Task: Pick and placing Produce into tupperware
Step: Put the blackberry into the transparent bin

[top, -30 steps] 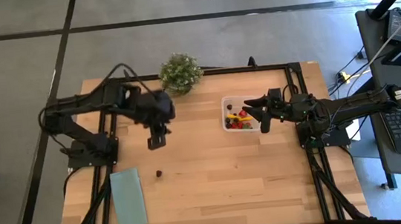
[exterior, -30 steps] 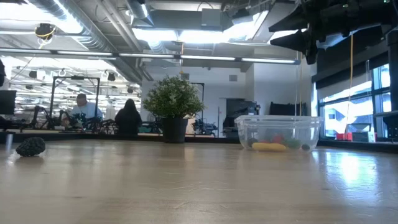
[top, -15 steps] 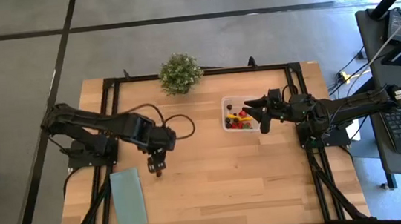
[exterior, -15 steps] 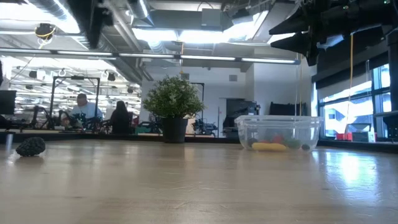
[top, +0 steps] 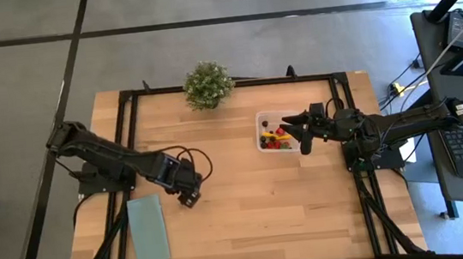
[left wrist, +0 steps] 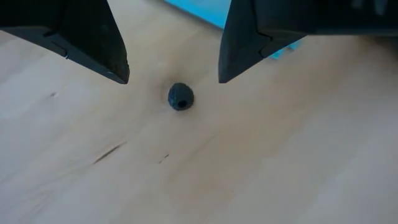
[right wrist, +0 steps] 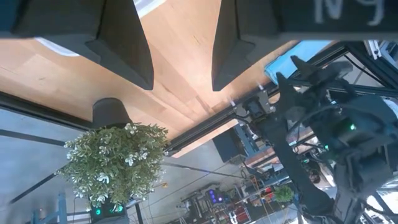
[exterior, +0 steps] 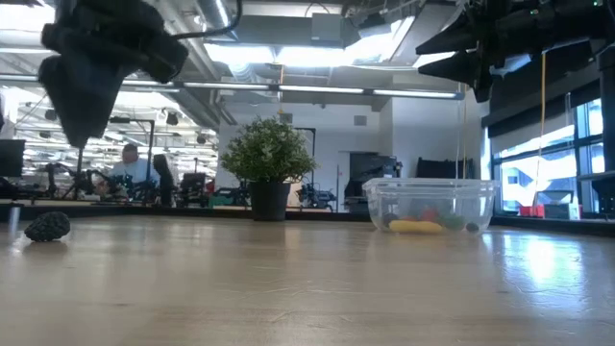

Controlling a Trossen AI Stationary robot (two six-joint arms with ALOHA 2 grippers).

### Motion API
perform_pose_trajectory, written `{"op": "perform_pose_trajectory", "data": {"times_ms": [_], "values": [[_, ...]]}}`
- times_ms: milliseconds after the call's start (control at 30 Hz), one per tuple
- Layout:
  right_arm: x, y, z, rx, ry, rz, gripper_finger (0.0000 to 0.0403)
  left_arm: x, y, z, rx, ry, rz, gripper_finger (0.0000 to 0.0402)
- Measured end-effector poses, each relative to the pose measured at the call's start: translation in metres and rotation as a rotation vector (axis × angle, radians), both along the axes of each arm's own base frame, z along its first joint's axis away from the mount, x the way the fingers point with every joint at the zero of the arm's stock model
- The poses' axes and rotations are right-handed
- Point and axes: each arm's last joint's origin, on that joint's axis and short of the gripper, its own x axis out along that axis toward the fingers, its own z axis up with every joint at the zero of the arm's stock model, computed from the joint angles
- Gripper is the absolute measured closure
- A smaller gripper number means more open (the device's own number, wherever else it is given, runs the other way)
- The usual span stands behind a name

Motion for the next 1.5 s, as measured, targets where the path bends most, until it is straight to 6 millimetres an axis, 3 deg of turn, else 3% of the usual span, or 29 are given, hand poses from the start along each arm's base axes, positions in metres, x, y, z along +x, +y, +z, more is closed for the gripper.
{"op": "perform_pose_trajectory", "data": {"times_ms": [367, 833, 1500], "values": [[0.000, 0.000, 0.000, 0.000, 0.001, 0.000, 0.0238, -0.009, -0.014, -0.023, -0.012, -0.005, 0.101, 0.0170], [0.000, 0.000, 0.000, 0.001, 0.001, 0.000, 0.0238, 0.007, -0.025, -0.061, 0.011, 0.102, 0.077, 0.0170], [0.000, 0.000, -0.001, 0.004, 0.013, 0.003, 0.0238, 0.016, -0.027, -0.083, 0.030, 0.135, 0.056, 0.0185]]}}
